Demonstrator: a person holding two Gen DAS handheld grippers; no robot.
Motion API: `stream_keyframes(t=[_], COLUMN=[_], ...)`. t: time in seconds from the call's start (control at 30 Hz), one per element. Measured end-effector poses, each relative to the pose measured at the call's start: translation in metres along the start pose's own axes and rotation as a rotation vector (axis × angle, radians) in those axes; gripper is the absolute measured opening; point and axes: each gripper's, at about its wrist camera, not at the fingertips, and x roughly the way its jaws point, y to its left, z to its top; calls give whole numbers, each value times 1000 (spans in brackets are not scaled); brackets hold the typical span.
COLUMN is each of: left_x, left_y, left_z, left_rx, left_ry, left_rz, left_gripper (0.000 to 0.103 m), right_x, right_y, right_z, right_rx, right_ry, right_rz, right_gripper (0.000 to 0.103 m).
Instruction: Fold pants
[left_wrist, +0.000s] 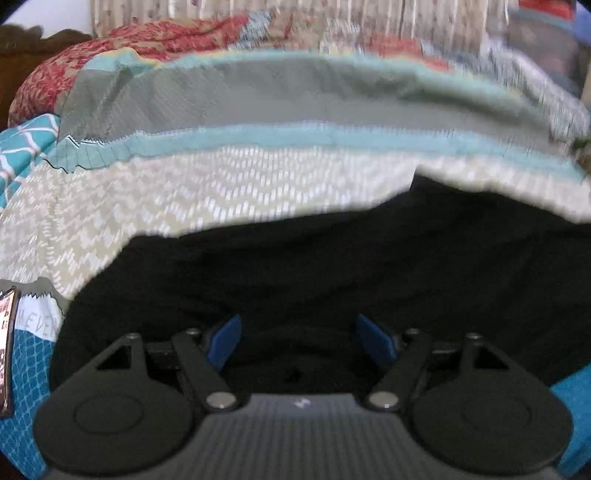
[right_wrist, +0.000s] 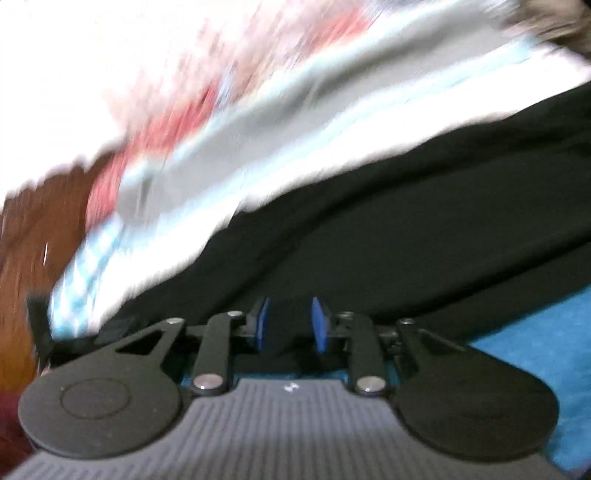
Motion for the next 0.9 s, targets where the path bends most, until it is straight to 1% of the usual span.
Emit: stream_keyframes(t=[0.07,0.1,0.13,0.17,0.2,0.27,0.3,0.37,0.43,0.53,0.6,0.63,0.7,0.73,0.77,0.8,0.83,0.87,0.9], left_x=[-15,-19,-20,-19,-17,-9,-4,6,12,19,26,31,49,51,50,48,48,47,47], left_y=[-6,-11,-20,-28,-39,-61,-72,-98,-123,-147,-160,-164,-168,-167,-168,-170,-170,-168,-166], left_z=[10,15,20,24,29,35,37,40,40,33,27,22,13,8,5,4,5,6,7], left_rx=[-26,-32,-34,-32,-23,6,21,59,91,123,149,158,150,145,161,172,169,160,149], left_ry=[-32,-40,-39,-30,-14,18,36,74,102,140,163,186,257,253,240,238,243,251,257], left_rz=[-33,-48,-65,-80,-96,-117,-126,-143,-153,-166,-148,-135,-108,-97,-89,-82,-79,-81,-87], left_gripper=[74,74,74,74,74,75,75,75,75,74,74,73,74,77,77,77,77,77,77], right_x=[-37,-56,-70,-83,-96,-108,-111,-111,-104,-90,-87,-88,-86,-88,-86,-86,-85,-83,-82], right_y=[-37,-59,-78,-97,-117,-146,-157,-176,-189,-198,-198,-197,-197,-196,-199,-200,-200,-199,-197], right_z=[12,16,17,18,19,22,24,29,35,38,38,38,42,37,40,39,41,40,41], right_rx=[69,112,154,200,244,282,296,317,326,317,300,299,297,302,308,308,301,293,285], right_ry=[-150,-230,-290,-343,-391,-443,-459,-479,-475,-458,-465,-468,-473,-477,-475,-469,-461,-446,-438], right_rz=[-78,-136,-186,-237,-297,-395,-424,-445,-471,-450,-448,-446,-435,-430,-418,-410,-413,-422,-433], right_gripper=[33,34,38,41,49,51,51,51,52,52,52,52,52,53,52,46,24,19,19])
